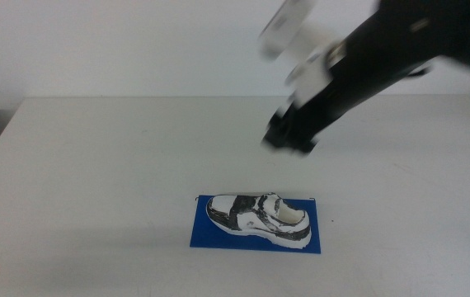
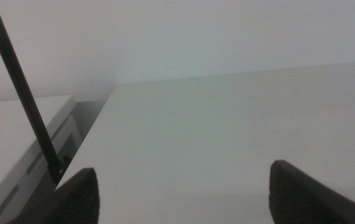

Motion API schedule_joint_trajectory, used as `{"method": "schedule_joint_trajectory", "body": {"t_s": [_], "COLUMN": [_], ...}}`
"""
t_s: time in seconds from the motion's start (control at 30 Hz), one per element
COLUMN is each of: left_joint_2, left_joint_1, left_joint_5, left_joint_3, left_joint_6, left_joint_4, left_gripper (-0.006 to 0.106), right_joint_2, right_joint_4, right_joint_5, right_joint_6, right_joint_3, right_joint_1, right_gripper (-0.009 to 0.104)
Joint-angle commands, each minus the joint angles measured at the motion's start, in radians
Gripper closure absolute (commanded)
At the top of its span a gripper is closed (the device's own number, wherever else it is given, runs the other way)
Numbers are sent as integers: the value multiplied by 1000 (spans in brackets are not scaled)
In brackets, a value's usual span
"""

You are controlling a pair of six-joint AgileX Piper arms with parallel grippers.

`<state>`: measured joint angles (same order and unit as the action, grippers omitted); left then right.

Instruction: Use one arm to grab the shoe from the table and place it on the mat.

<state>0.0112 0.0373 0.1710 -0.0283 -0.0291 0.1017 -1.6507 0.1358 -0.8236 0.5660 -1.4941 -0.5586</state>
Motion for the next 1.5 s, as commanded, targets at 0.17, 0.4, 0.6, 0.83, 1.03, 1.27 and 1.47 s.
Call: {"method": "schedule_joint_trajectory", "body": {"t_s": [0.17, 0.4, 0.6, 0.83, 1.03, 1.27, 1.47], "left_joint_2": [26, 26, 26, 26, 26, 26, 26], "left_joint_1": [-7, -7, -7, -7, -7, -7, -7], "left_joint_5": [-78, -78, -78, -78, -78, -78, -78], "left_joint_3": [-3, -3, -3, -3, -3, -3, -3], "left_joint_6": [-3, -3, -3, -3, -3, -3, -3], "left_joint_4": [-10, -10, -10, -10, -10, -10, -10], "left_gripper": [7, 7, 7, 7, 7, 7, 7], "right_joint_2": [369, 735, 1047, 1308, 1465, 1626, 1685], "right_joint_4": [-198, -210, -205, -190, -148, -148, -148], "right_joint_5": [176, 390, 473, 531, 525, 524, 526], "right_joint_6": [-501, -525, -518, -496, -495, -495, -495], "right_joint_3": [149, 518, 831, 1079, 1227, 1366, 1421], "right_joint_1": [157, 351, 502, 520, 520, 520, 520], "right_gripper": [22, 22, 11, 1, 1, 1, 1]}}
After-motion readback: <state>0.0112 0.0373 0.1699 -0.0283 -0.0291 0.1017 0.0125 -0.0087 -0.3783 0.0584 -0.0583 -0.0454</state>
